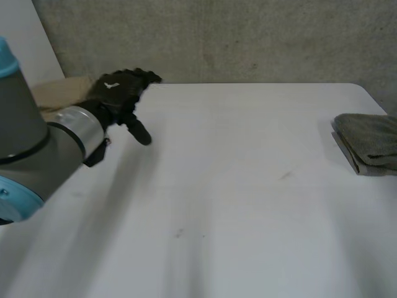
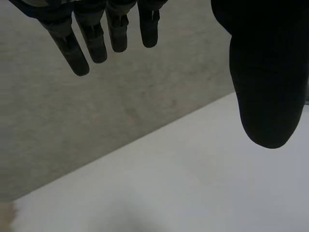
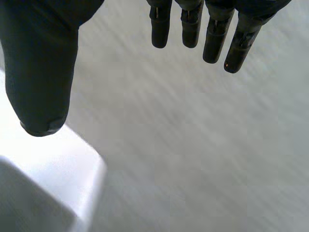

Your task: Fold the laundry.

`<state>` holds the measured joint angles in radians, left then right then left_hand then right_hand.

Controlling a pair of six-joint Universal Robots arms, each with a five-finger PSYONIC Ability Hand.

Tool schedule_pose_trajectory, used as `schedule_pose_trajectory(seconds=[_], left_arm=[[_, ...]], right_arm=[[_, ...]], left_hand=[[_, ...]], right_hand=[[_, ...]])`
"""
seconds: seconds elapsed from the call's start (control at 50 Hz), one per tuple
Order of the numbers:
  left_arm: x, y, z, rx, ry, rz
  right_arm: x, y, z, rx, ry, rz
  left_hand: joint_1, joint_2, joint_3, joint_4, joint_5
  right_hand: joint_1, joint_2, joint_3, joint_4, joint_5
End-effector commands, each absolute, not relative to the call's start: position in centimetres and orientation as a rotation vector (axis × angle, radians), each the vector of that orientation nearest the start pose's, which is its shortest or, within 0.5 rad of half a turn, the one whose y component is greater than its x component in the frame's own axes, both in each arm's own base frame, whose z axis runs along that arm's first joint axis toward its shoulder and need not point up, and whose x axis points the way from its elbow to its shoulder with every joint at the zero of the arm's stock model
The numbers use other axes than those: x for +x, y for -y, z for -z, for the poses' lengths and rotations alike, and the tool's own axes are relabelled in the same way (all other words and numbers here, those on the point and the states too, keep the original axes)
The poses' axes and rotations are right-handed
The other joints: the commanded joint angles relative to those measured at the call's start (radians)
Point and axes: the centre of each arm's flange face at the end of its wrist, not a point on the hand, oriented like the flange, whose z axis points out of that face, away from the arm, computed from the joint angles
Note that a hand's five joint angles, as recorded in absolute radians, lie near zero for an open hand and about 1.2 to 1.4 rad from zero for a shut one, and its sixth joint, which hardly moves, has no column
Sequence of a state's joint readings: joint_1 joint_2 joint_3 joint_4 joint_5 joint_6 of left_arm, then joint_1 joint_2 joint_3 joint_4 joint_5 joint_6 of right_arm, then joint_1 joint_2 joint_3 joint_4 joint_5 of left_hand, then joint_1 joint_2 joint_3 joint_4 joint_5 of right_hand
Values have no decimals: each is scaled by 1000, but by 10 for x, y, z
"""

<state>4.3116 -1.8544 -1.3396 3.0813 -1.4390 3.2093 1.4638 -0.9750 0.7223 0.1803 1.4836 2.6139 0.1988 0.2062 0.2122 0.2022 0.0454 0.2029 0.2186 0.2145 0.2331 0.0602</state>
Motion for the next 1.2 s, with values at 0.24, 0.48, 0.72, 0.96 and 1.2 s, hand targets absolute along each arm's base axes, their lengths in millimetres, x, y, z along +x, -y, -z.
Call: schedule_pose_trajectory(seconds=[0.24, 0.48, 0.72, 0.96, 1.2], left_arm=[[-167, 393, -253, 593, -2128, 2092], [-116, 459, -171, 721, -2026, 1787], [-96, 507, -132, 717, -1896, 1806], [-102, 516, -121, 715, -1858, 1774], [-211, 423, -230, 671, -1933, 2123]], right_arm=[[311, 251, -230, -1118, -1858, 1716], [312, 202, -176, -1219, -1908, 1528], [303, 195, -160, -1216, -1966, 1467], [287, 211, -158, -1161, -2037, 1482], [275, 230, -173, -1105, -2061, 1576]], left_hand=[[-24, -32, -38, -28, -45], [-24, -32, -38, -28, -45], [38, 30, 24, 34, 17], [1197, 1190, 1184, 1194, 1176], [1197, 1190, 1184, 1194, 1176]], right_hand=[[-28, -44, -40, -59, -60], [-28, -44, -40, -59, -60], [-28, -44, -40, -59, -60], [-28, -44, -40, -59, -60], [-28, -44, -40, -59, -60]])
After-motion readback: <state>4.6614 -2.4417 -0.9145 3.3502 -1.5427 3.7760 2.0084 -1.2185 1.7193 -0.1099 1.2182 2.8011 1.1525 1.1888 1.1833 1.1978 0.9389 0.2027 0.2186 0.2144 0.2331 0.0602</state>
